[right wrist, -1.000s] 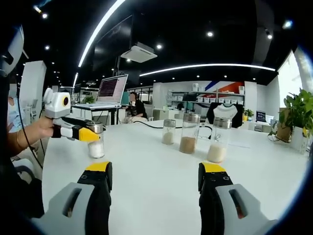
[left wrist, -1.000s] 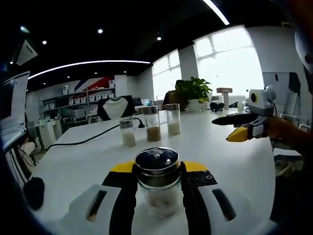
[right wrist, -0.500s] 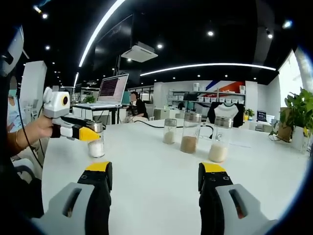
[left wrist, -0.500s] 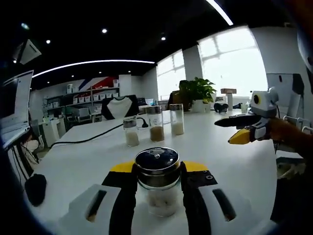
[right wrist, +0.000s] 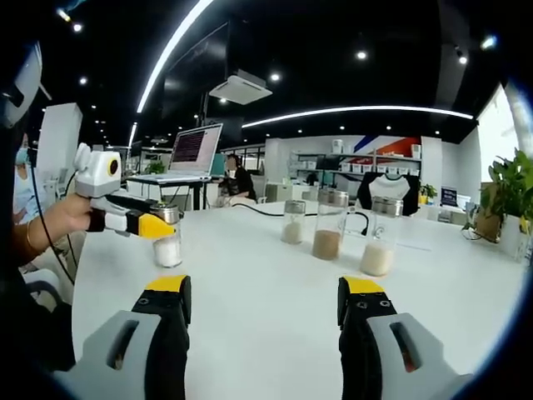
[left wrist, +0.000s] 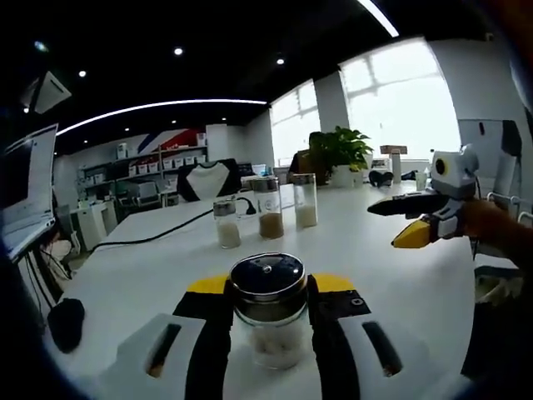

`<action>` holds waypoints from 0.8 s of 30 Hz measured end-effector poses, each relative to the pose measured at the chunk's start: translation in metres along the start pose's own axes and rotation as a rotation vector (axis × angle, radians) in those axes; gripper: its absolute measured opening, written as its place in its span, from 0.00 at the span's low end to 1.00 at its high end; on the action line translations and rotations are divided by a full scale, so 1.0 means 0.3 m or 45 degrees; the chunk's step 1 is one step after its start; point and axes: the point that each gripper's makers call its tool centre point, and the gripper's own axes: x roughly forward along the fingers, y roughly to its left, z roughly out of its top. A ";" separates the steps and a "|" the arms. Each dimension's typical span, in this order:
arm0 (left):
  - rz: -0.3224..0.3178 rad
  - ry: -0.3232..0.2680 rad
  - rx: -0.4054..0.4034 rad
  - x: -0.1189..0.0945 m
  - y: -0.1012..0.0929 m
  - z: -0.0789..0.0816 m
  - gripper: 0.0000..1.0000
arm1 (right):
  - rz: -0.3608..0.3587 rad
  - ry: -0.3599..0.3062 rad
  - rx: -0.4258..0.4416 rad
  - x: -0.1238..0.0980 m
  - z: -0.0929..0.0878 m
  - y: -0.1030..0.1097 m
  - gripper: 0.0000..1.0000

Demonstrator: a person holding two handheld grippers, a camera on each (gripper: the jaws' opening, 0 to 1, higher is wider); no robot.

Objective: Rotate the seasoning bottle until the label or dispensing opening points toward the visible target arrow and the bottle remains upright within the marked orientation range

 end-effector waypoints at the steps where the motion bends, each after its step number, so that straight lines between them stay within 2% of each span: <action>1: 0.010 -0.002 0.006 -0.006 -0.005 0.000 0.37 | 0.008 0.005 -0.002 0.001 -0.004 0.004 0.72; 4: 0.012 0.001 0.008 -0.011 0.004 -0.006 0.37 | 0.010 0.007 0.001 0.006 -0.008 0.001 0.72; 6: 0.063 -0.001 -0.012 -0.005 0.017 -0.006 0.37 | 0.015 0.009 0.001 0.008 -0.010 0.001 0.72; 11: 0.092 0.028 -0.004 0.007 0.028 -0.011 0.37 | 0.034 0.022 0.001 0.017 -0.019 0.009 0.70; 13: 0.098 0.012 0.006 0.006 0.030 0.011 0.37 | 0.069 0.022 0.001 0.039 -0.018 0.041 0.70; 15: 0.101 0.020 0.014 0.004 0.031 0.009 0.37 | 0.139 0.016 -0.007 0.081 -0.012 0.104 0.70; 24: 0.098 0.023 0.013 0.006 0.030 0.004 0.37 | 0.202 0.006 -0.009 0.135 -0.002 0.164 0.69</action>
